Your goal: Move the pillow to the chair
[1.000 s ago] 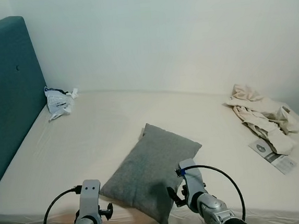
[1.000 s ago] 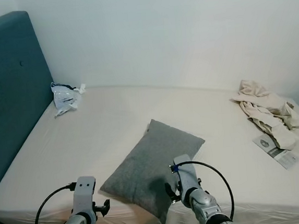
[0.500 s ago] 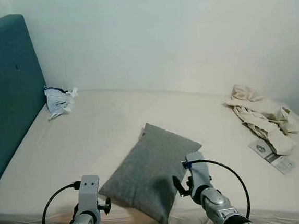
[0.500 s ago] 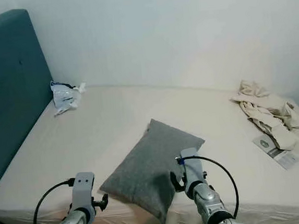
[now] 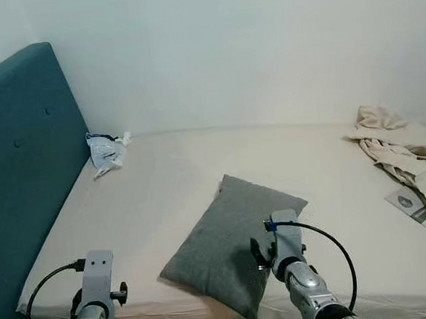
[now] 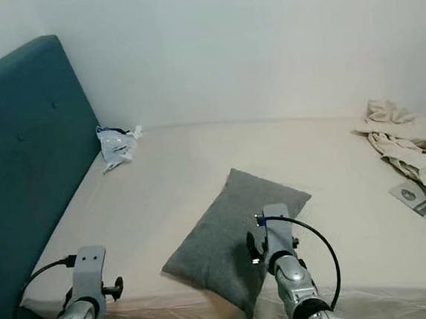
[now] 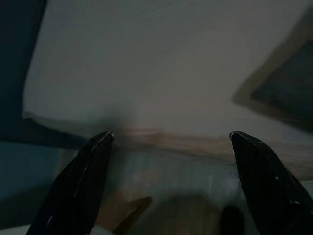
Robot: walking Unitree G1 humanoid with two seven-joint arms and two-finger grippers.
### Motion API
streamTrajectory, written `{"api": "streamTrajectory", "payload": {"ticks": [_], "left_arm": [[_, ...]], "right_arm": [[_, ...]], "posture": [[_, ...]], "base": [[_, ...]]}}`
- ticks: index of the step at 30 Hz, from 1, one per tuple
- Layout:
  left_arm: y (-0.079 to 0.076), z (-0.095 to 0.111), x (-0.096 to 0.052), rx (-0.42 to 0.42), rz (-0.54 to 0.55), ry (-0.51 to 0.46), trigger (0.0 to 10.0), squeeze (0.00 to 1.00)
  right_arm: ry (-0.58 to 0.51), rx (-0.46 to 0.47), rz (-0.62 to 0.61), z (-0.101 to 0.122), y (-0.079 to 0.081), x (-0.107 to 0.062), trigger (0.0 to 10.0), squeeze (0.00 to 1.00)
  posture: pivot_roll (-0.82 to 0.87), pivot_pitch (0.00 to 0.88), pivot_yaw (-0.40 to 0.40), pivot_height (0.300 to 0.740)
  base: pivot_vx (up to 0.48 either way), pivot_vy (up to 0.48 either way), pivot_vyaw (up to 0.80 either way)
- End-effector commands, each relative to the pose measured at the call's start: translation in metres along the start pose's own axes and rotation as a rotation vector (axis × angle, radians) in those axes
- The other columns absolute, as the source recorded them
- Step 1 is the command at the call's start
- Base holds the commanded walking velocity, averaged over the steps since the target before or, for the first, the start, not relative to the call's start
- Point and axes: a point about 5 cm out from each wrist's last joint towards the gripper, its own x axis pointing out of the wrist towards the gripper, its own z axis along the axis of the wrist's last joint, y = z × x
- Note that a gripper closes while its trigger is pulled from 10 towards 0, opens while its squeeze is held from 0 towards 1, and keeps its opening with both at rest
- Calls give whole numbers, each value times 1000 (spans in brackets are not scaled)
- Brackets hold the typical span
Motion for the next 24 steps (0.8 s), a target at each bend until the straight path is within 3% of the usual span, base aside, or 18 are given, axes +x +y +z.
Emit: {"api": "streamTrajectory", "payload": {"ticks": [1,5,6,7,8,9,12,15,20,24], "left_arm": [[-1,9,2,-22,15,-27,10000,0],[-3,19,3,-52,-10,-87,10000,0],[-12,29,2,-108,-115,-136,10000,0],[-12,29,2,-108,-115,-136,10000,0],[-25,46,-2,-181,-262,-239,10000,0],[-36,60,-6,-187,-350,-305,10000,0],[-44,77,-12,-189,-414,-388,10000,0],[-50,106,-19,-292,-459,-501,10000,0],[-55,118,-29,-333,-544,-559,10000,0],[-50,114,-38,-328,-615,-555,10000,0]], "right_arm": [[2,9,-2,2,2,1,10000,0],[-38,53,43,16,10,6,10000,0],[-61,60,92,25,17,9,10000,0],[-61,60,92,25,17,9,10000,0],[-68,95,185,37,28,12,10000,0],[-46,100,308,44,41,13,10000,0],[-39,120,485,52,59,9,10000,0],[-102,105,650,69,74,-1,10000,0],[-151,128,684,84,76,-7,10000,0],[-221,275,813,103,75,-24,10000,0]], "posture": [[32,14,-8,740],[14,24,-6,740],[3,29,-7,740],[3,29,-7,740],[-1,37,-9,740],[-4,40,-11,740],[-4,42,-14,740],[2,45,-23,740],[7,45,-28,740],[5,49,-33,740]], "base": [[0,0,0],[0,0,0],[0,0,0],[0,0,0],[0,0,0],[0,0,0],[0,0,0],[0,0,0],[0,0,0],[0,0,0]]}}
